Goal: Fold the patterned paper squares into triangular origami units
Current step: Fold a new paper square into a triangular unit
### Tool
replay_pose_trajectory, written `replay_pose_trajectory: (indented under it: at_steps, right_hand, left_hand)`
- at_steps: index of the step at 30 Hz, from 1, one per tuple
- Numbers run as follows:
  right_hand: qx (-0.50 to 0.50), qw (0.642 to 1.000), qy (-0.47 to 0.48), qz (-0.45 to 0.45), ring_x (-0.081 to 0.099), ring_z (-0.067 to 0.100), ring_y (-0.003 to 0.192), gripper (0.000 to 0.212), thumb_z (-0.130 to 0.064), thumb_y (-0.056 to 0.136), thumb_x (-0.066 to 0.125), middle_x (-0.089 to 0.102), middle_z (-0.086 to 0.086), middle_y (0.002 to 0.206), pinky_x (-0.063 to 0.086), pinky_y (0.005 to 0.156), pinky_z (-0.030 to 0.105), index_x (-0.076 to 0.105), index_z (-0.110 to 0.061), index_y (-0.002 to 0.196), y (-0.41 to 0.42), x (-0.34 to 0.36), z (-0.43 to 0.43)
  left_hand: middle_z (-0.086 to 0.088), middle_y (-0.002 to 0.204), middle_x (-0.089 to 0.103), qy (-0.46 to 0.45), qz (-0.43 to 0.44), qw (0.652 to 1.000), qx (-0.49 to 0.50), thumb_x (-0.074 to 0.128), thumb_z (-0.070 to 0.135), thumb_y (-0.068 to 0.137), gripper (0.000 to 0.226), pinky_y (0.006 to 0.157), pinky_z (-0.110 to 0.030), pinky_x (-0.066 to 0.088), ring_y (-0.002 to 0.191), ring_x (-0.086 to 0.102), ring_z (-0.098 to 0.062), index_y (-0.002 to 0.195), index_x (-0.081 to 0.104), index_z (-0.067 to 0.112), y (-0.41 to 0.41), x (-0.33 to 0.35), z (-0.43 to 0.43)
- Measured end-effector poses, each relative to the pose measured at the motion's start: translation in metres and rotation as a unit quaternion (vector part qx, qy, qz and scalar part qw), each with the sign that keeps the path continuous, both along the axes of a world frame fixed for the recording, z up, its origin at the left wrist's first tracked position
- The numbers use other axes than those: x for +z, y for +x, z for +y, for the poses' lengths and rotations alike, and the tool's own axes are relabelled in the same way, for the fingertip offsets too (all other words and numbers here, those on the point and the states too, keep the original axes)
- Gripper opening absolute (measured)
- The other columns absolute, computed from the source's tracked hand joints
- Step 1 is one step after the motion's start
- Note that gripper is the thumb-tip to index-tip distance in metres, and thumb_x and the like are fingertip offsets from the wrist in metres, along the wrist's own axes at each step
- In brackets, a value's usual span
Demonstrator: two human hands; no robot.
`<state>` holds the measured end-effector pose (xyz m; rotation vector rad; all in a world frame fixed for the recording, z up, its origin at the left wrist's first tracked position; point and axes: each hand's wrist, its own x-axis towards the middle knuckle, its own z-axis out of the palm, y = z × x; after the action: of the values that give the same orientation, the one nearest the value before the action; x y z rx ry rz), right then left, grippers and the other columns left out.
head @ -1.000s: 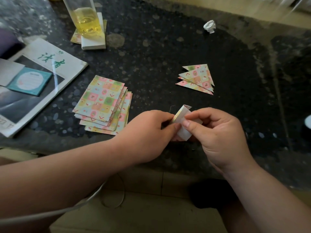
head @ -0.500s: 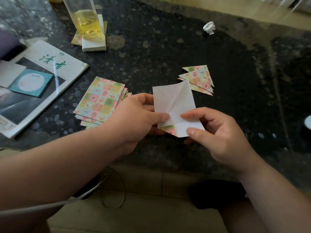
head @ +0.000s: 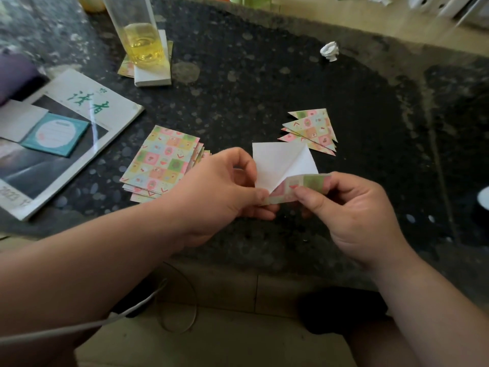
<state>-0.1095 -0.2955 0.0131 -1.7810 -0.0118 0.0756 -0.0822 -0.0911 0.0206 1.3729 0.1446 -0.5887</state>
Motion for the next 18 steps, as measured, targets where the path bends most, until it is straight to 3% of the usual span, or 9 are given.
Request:
replay_pose_trajectory:
  at_steps: [3,7,13,15,18]
  right_hand:
    - [-0.019,0.999,0.025,0.015,0.075,0.011,0.081,0.01,-0.026,0.077,0.075,0.08,-0.002,0.089,0.057,0.066,0.019,0.077,-0.019,0.083,0.001,0.001,0.002]
    - [-0.025,0.997,0.067,0.034,0.074,0.013,0.075,0.004,-0.029,0.073,0.075,0.079,0.003,0.087,0.057,0.063,0.022,0.079,-0.03,0.074,0.001,0.003,0.004]
    - [-0.026,0.995,0.063,0.067,0.068,0.013,0.066,0.001,-0.03,0.076,0.078,0.078,0.005,0.084,0.052,0.056,0.023,0.078,-0.03,0.075,0.0,0.003,0.005]
    - [-0.036,0.994,0.072,0.075,0.066,0.012,0.064,0.005,-0.028,0.073,0.078,0.077,0.006,0.082,0.051,0.054,0.022,0.076,-0.024,0.074,0.0,0.002,0.006]
    - [-0.041,0.992,0.082,0.082,0.065,0.012,0.062,0.01,-0.025,0.075,0.084,0.076,0.006,0.079,0.05,0.053,0.023,0.076,-0.028,0.07,0.001,0.001,0.008]
  left_hand:
    - [-0.016,0.079,0.071,0.015,0.007,0.999,-0.034,0.06,-0.015,0.09,0.02,0.064,-0.028,0.061,0.073,0.072,-0.024,0.085,0.064,0.003,0.0,0.001,0.003]
    - [-0.014,0.084,0.076,0.065,-0.002,0.997,-0.051,0.064,-0.011,0.09,0.026,0.068,-0.024,0.058,0.073,0.071,-0.019,0.089,0.075,0.012,0.001,0.004,0.006]
    - [-0.006,0.083,0.078,0.165,-0.065,0.979,-0.101,0.07,-0.001,0.09,0.029,0.082,-0.031,0.06,0.077,0.072,-0.018,0.099,0.076,0.026,0.002,0.008,0.01]
    - [-0.002,0.079,0.078,0.19,-0.079,0.972,-0.111,0.073,0.004,0.09,0.027,0.084,-0.032,0.06,0.078,0.074,-0.018,0.104,0.075,0.027,0.001,0.01,0.011]
    - [0.001,0.081,0.078,0.212,-0.088,0.965,-0.129,0.076,0.01,0.088,0.027,0.091,-0.038,0.059,0.082,0.075,-0.018,0.108,0.075,0.029,0.001,0.012,0.013]
